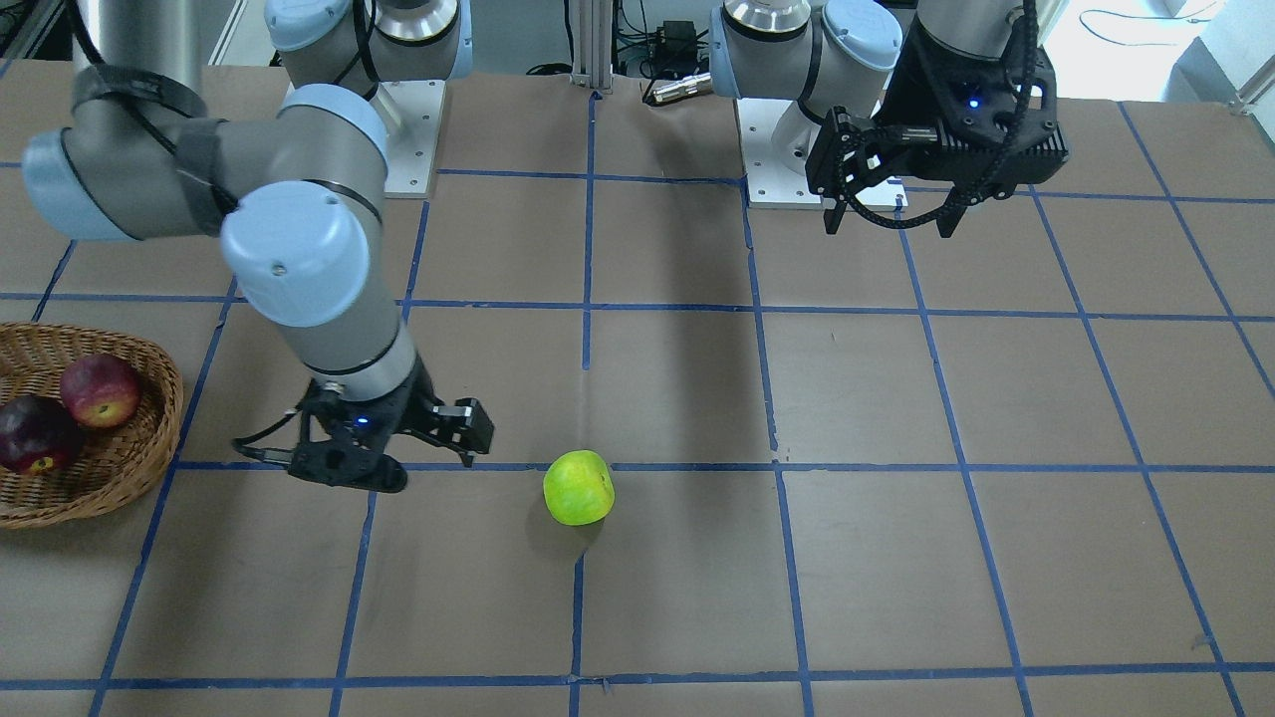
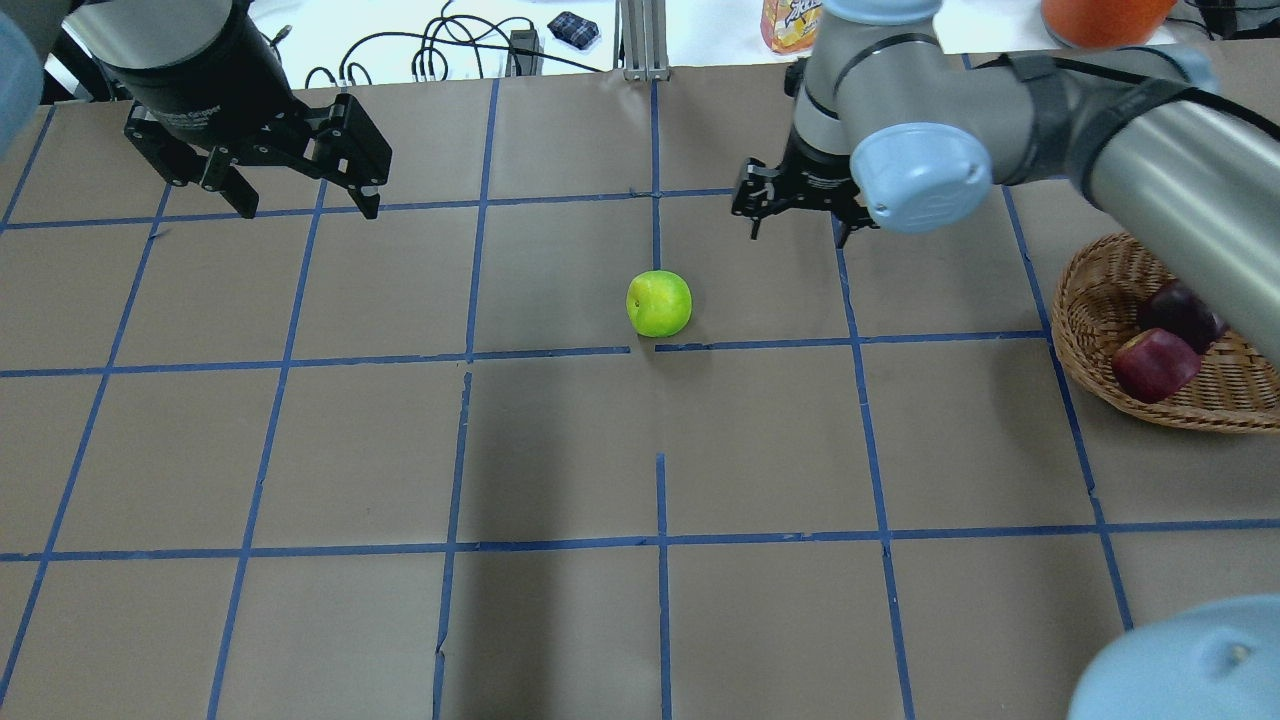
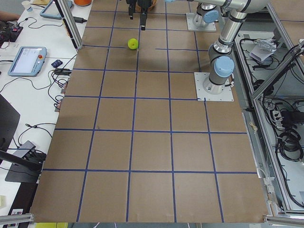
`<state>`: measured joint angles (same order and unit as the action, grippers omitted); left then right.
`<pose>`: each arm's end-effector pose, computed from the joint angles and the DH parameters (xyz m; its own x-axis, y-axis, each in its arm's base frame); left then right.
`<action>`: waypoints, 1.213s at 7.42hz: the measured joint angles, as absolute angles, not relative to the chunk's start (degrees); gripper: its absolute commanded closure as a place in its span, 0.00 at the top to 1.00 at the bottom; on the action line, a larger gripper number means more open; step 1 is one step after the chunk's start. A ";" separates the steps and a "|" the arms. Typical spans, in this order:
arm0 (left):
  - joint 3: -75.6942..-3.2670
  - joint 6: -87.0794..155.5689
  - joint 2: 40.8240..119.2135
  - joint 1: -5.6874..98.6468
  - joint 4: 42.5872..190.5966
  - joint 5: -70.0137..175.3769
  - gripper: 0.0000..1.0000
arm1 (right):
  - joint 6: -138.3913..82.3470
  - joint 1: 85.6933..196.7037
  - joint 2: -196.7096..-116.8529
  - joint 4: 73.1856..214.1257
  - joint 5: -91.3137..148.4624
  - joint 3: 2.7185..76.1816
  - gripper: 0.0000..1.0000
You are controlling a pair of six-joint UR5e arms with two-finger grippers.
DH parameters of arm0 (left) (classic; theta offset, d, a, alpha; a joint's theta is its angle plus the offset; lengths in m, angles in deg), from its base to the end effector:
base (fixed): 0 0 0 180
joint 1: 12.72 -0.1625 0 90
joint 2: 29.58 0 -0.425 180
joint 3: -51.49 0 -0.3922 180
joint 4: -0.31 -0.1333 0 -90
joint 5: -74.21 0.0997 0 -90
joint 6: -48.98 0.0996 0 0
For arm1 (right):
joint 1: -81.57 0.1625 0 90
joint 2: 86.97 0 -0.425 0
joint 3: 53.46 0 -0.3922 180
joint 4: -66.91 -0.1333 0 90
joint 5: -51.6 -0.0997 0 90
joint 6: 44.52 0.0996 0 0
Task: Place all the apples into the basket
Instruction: 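Reach the right gripper to the green apple and grasp it, then lift the green apple with the right gripper and carry it toward the basket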
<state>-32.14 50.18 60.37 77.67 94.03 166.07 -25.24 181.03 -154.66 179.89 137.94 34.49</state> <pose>-0.1334 -0.4928 0.5366 -0.9991 0.0262 -0.0334 0.0277 0.9985 -0.0464 0.2419 -0.6020 0.3253 -0.9829 0.1677 -0.0759 0.1699 0.9852 -0.0237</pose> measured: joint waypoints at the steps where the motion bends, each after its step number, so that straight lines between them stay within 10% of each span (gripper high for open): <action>1: -31.50 49.96 61.69 77.27 94.01 165.89 1.00 | -21.86 184.00 -151.80 179.69 136.28 31.44 1.00; 9: -28.81 49.87 64.31 77.40 94.50 166.75 1.00 | -20.73 189.92 -141.91 183.96 135.70 29.63 0.98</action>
